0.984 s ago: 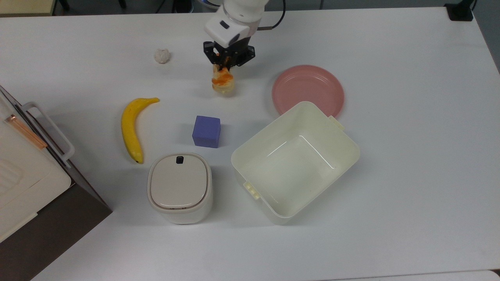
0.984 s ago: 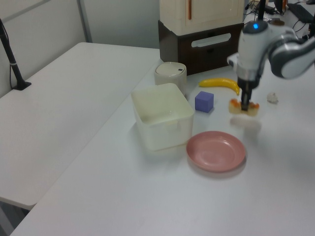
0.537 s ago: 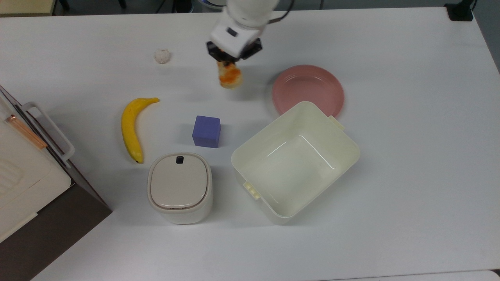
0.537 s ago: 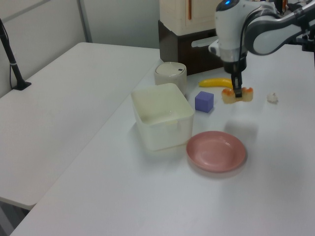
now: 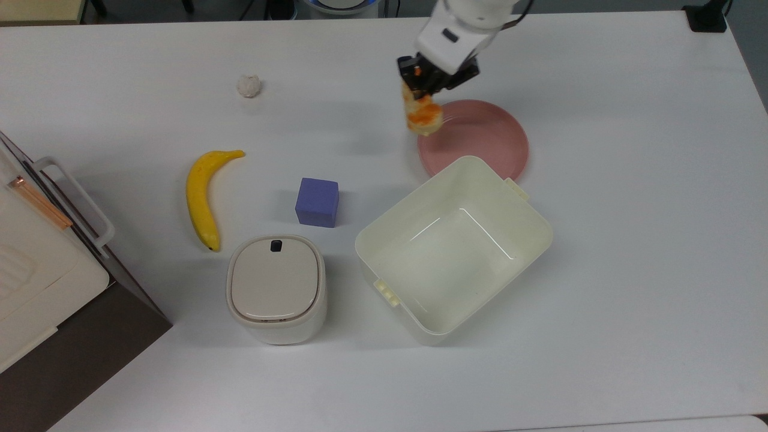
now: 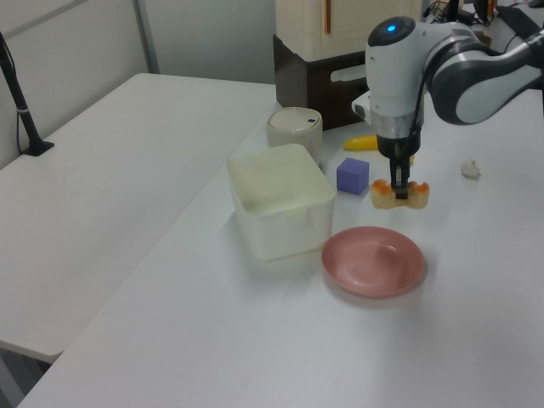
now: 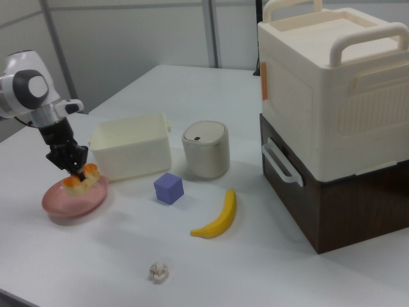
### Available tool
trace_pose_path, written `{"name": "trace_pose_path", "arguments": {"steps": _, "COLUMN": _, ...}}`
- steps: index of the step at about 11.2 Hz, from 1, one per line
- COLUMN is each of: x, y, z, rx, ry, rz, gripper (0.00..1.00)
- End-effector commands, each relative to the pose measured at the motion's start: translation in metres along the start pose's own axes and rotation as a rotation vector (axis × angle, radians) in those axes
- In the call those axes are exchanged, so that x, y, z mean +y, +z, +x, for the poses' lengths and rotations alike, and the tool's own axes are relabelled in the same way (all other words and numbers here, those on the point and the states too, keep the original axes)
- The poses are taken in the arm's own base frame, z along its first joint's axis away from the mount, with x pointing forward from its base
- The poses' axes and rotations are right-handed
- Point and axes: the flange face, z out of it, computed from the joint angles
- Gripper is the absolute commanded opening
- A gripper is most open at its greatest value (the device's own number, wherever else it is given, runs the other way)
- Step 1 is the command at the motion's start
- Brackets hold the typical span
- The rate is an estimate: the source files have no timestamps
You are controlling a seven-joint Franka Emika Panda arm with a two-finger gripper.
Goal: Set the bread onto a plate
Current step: 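Carry the held bread roll over to the pink plate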
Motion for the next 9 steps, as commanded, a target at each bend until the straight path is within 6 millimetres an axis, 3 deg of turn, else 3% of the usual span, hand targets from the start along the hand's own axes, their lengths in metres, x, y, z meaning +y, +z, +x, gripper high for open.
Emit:
{"name": "trace_pose_path", "arguments": {"steps": 1, "x": -0.050, "y": -0.005, "z": 0.006, "rx": 0.083, "ry": 0.065, "rz": 0.069, "gripper": 0.00}}
{"name": "trace_pose_path", "arguments": {"steps": 4, "x": -0.094, "y": 0.028, "z": 0.024, "rx": 0.047, "ry": 0.064, "rz": 0.048, "gripper": 0.02}}
{"name": "trace_pose_path", "arguments": {"steps": 5, "x": -0.096, "y": 0.038, "z": 0.027, "rx": 0.034, "ry": 0.065, "rz": 0.040, "gripper": 0.21}}
{"name": "trace_pose_path", "arguments": {"steps": 8, "x": -0.085, "y": 0.032, "z": 0.039, "rx": 0.052, "ry": 0.060, "rz": 0.021, "gripper": 0.92}}
{"name": "trace_pose_path", "arguments": {"steps": 9, "x": -0.077, "y": 0.033, "z": 0.037, "rx": 0.029, "ry": 0.004, "rz": 0.000, "gripper": 1.00}}
